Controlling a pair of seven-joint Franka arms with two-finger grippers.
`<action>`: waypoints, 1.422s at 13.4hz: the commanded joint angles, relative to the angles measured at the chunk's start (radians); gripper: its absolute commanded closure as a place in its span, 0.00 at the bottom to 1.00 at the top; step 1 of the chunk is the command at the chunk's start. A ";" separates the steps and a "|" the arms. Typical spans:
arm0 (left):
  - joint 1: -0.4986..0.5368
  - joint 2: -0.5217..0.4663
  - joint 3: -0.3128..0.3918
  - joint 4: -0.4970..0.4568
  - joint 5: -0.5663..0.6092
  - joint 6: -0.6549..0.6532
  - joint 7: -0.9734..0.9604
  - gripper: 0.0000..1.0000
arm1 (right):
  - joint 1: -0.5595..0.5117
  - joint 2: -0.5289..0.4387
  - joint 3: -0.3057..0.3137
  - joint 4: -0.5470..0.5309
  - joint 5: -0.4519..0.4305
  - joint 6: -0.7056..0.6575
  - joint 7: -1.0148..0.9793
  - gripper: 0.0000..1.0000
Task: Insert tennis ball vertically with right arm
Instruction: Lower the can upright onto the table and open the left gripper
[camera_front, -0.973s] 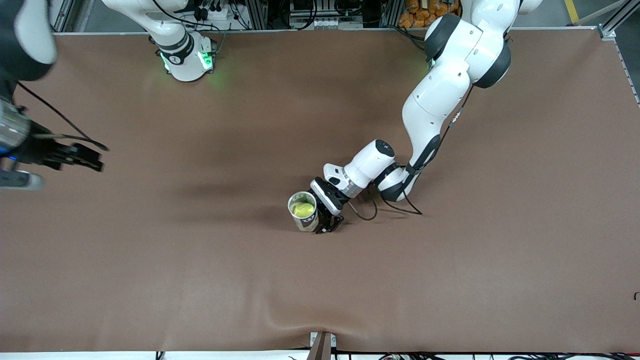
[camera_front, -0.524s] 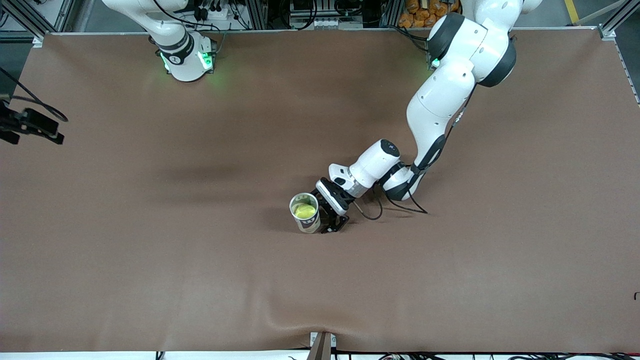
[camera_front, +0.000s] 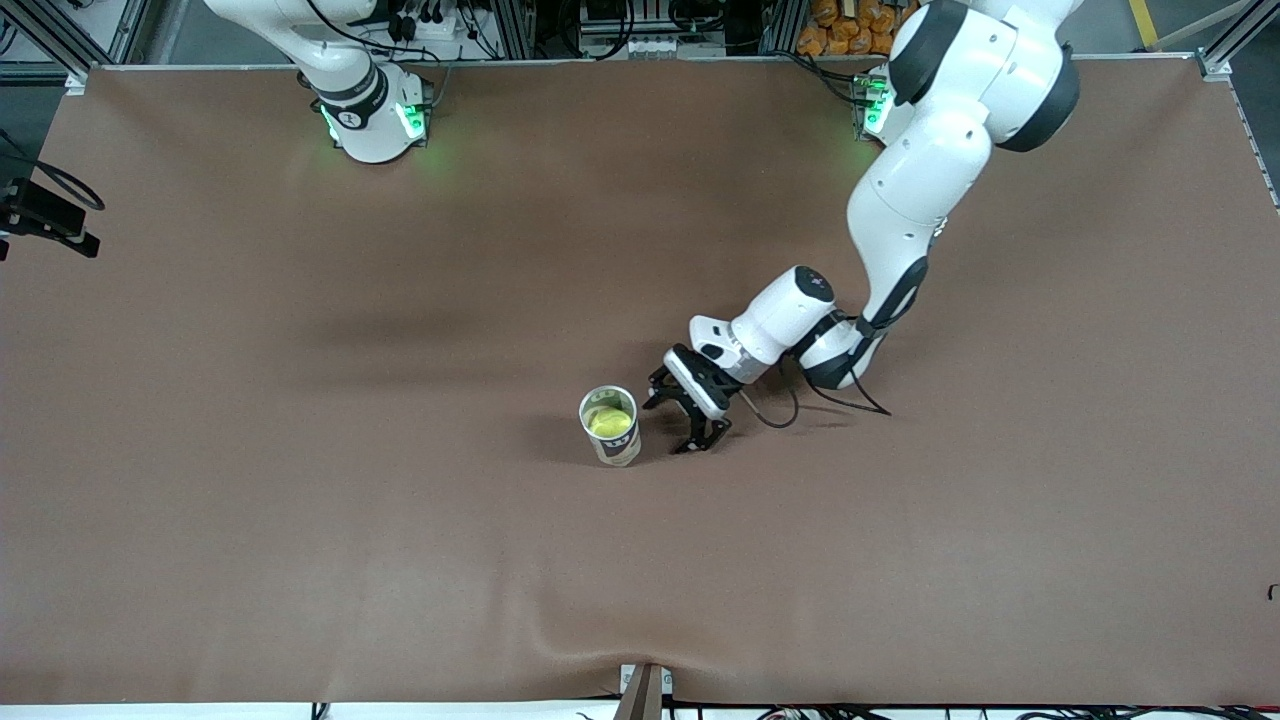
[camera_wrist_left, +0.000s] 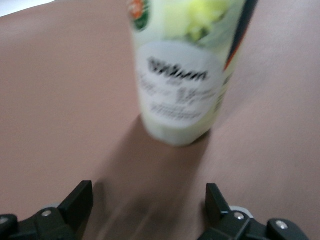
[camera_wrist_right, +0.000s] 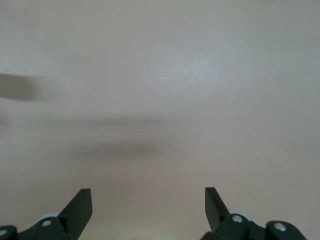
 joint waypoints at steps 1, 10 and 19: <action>0.188 -0.068 -0.068 -0.148 0.097 -0.024 -0.017 0.00 | -0.003 -0.029 0.027 -0.024 0.023 -0.029 0.109 0.00; 0.570 -0.070 -0.257 -0.177 0.313 -0.032 -0.087 0.00 | 0.005 -0.029 0.031 -0.004 0.009 -0.095 0.109 0.00; 0.711 -0.084 -0.423 -0.090 0.310 -0.076 -0.436 0.00 | 0.008 -0.018 0.031 0.037 0.012 -0.095 0.111 0.00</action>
